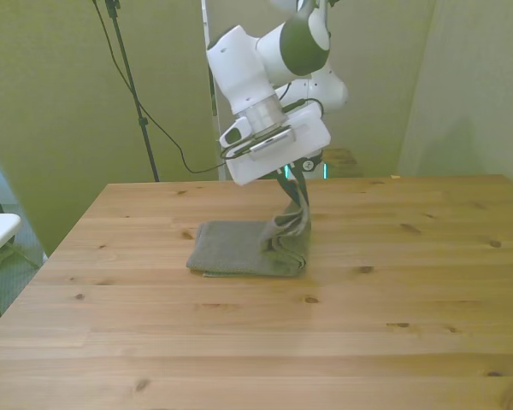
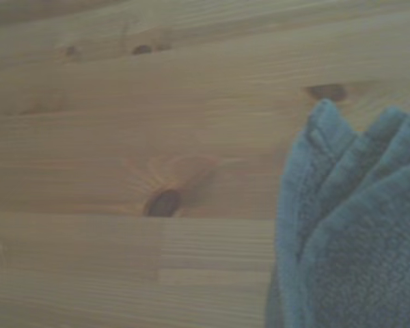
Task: Unfold the towel
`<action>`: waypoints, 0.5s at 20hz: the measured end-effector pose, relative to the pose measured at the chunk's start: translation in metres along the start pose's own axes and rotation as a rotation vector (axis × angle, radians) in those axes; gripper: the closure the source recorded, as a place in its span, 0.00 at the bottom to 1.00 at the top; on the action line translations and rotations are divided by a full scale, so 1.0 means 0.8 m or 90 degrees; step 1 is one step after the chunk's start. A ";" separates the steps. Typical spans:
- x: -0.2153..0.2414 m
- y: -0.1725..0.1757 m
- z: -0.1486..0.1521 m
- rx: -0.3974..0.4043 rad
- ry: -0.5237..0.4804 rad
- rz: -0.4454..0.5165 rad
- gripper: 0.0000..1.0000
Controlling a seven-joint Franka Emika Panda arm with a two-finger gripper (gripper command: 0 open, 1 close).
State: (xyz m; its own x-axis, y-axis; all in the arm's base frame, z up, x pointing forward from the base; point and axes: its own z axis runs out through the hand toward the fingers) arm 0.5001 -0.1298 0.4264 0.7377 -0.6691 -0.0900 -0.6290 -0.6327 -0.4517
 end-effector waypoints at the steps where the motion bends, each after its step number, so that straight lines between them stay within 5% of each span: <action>1: -0.010 -0.008 0.007 -0.002 -0.002 -0.010 1.00; 7: -0.056 -0.053 0.044 -0.017 -0.013 -0.069 1.00; 8: -0.062 -0.057 0.048 -0.023 -0.015 -0.076 0.00; 10: -0.073 -0.062 0.058 -0.037 -0.019 -0.085 0.00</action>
State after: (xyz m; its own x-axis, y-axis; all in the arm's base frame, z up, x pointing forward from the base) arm 0.5000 -0.0409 0.4127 0.8219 -0.5665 -0.0603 -0.5378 -0.7367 -0.4099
